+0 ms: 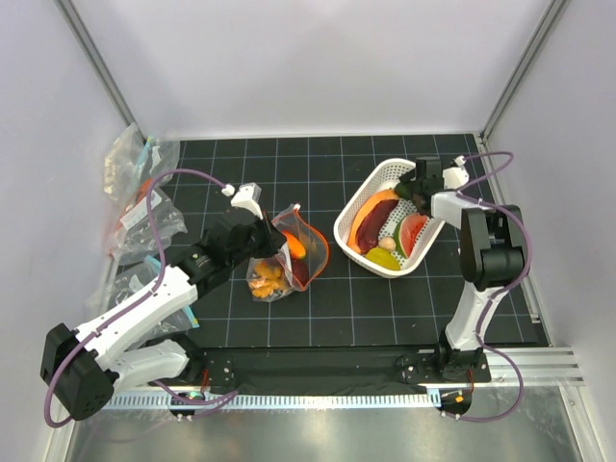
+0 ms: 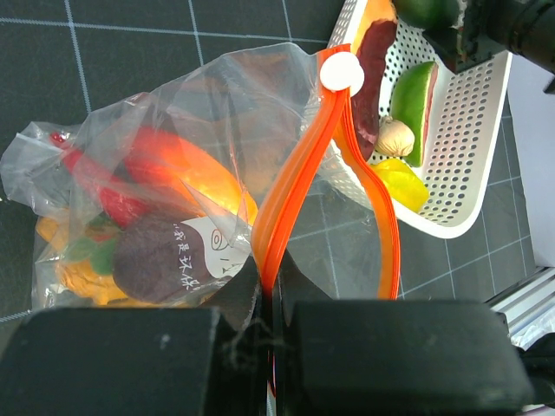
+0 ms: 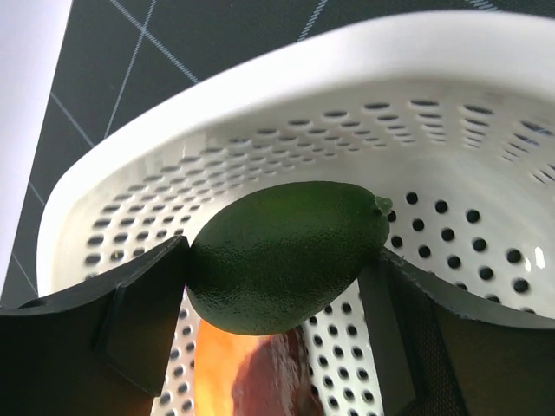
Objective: Place the food in the zip-top bag and seal the zipper
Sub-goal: Pick up the fake fruit from the bin, then place the fake fruit in the zipper food storage bag.
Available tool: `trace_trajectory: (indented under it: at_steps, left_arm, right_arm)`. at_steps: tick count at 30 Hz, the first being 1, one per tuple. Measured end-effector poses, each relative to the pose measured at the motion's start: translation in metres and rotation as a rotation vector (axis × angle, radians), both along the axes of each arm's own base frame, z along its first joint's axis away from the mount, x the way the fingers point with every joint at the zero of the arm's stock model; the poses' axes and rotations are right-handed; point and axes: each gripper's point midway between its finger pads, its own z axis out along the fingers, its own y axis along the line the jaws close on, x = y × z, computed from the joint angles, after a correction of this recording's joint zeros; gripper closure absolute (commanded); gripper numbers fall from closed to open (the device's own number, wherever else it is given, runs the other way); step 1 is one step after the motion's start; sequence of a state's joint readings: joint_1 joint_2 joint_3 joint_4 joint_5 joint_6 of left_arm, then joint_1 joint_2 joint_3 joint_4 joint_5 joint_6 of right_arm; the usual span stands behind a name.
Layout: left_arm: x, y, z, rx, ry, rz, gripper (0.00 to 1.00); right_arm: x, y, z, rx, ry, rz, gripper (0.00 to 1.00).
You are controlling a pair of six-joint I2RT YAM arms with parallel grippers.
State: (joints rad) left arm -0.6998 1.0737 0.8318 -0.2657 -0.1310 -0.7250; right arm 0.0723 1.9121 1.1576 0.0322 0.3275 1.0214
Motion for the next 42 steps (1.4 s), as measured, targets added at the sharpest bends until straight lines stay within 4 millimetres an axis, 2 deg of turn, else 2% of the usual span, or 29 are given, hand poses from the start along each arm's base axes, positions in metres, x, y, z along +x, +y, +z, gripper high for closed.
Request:
trace_trajectory:
  at_steps: [2,5,12,15,17,21,24,29,34,38,42]
  left_arm:
    - [0.000,0.000,0.000,0.000,0.000,0.000,0.99]
    - [0.000,0.000,0.000,0.000,0.000,0.000,0.99]
    - [0.000,0.000,0.000,0.000,0.000,0.000,0.99]
    - [0.001,-0.001,0.000,0.001,0.002,-0.001,0.99]
    - [0.001,-0.001,-0.002,0.004,0.005,-0.001,0.99]
    - [0.002,-0.001,-0.003,0.007,0.008,0.000,0.99]
    - [0.002,-0.001,-0.003,0.008,0.007,0.003,0.99]
    - [0.004,-0.001,-0.005,0.016,0.010,0.006,0.99]
    - [0.005,-0.002,-0.003,0.018,0.007,0.007,0.99]
    - [0.006,0.000,-0.002,0.019,0.002,0.014,0.99]
    - [0.006,0.000,-0.002,0.018,0.001,0.014,0.99]
  right_arm:
    - [-0.009,0.003,0.008,-0.021,-0.009,0.019,0.52]
    - [-0.021,0.013,0.034,-0.044,-0.059,0.056,0.52]
    - [-0.048,0.044,0.143,-0.057,-0.302,0.199,0.52]
    - [-0.069,0.060,0.187,-0.081,-0.404,0.282,0.52]
    - [-0.094,0.081,0.208,-0.102,-0.465,0.367,0.52]
    - [-0.151,0.149,0.232,-0.105,-0.582,0.620,0.59]
    - [-0.180,0.182,0.230,-0.103,-0.632,0.763,0.62]
    - [-0.203,0.229,0.206,-0.147,-0.623,0.950,0.63]
    - [-0.244,0.282,0.191,-0.231,-0.647,1.174,0.62]
    - [-0.266,0.304,0.185,-0.320,-0.674,1.273,0.62]
    - [-0.264,0.313,0.176,-0.409,-0.656,1.292,0.59]
